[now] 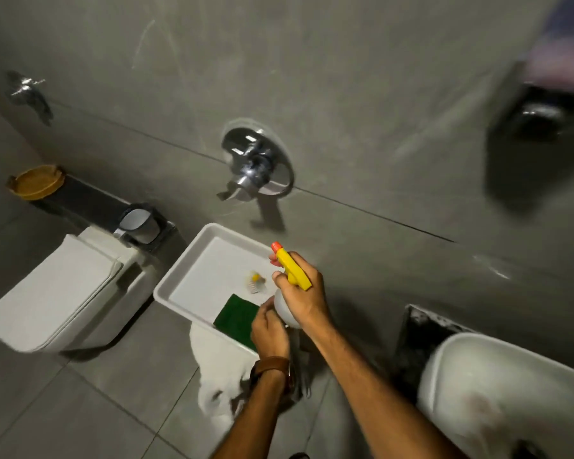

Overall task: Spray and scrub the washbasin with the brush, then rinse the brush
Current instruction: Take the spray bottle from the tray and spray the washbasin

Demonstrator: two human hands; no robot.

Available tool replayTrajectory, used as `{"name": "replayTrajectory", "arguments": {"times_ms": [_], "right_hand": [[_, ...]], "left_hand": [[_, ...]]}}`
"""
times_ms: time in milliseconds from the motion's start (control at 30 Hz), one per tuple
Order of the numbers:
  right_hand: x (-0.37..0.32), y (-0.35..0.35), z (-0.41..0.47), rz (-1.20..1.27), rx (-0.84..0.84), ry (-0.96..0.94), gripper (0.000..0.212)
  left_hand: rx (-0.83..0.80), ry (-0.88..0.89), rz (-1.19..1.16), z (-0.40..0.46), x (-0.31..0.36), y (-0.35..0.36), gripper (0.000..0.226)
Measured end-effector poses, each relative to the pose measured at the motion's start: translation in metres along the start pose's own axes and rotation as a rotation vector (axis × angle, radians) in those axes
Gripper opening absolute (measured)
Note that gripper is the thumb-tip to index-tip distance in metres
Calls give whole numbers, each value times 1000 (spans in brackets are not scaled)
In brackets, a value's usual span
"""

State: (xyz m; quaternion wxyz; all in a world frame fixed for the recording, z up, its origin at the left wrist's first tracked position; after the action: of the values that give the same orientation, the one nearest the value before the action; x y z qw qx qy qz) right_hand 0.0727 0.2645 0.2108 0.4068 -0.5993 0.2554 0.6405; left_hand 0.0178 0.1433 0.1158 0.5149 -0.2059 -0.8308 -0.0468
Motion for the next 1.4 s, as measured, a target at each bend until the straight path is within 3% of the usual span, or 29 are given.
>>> {"name": "replayTrajectory", "arguments": {"times_ms": [233,433,600,667,733,867,967,1067,1133,1200,1400], "right_hand": [[-26,-153,-61,-342,33,-172,68],[-13,-274,-128,-302,172,59,54],[4,-360,-210,-322,233,252,64],[17,-392,-255,-348,253,368,58],[29,-413,-300,-402,203,460,66],[60,-435,-374,-497,138,659,69],[75,-438,-397,-541,170,727,49],[79,-417,-397,-444,101,744,10],[77,-406,-391,-426,57,739,4],[77,-398,-387,-417,45,752,22],[76,-408,-369,-400,110,759,10]], "left_hand": [[-243,37,154,-105,-22,85,31],[-538,57,261,-201,-63,152,32],[-543,680,723,-257,-65,185,30],[-563,689,830,-263,-92,189,44],[-582,700,969,-265,-123,189,55],[-519,790,1032,-267,-142,182,58],[-508,801,1008,-267,-143,182,58],[-493,813,1015,-266,-144,181,58],[-494,794,1017,-265,-145,181,57],[-497,798,1024,-265,-144,182,57],[-486,801,1016,-268,-141,181,58]]}}
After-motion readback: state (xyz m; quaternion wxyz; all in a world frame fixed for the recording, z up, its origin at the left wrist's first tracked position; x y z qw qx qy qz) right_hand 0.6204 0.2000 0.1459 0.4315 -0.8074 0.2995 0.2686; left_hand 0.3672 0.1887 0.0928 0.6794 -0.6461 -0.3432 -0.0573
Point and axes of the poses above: each hand's wrist, its own z-axis towards the middle knuckle, its own y-axis out of the palm, x = y × z, the point moved 10 cm from there along z, towards the middle knuckle, and after that the axes turned 7 degrees about -y, right-handed, at the moved point
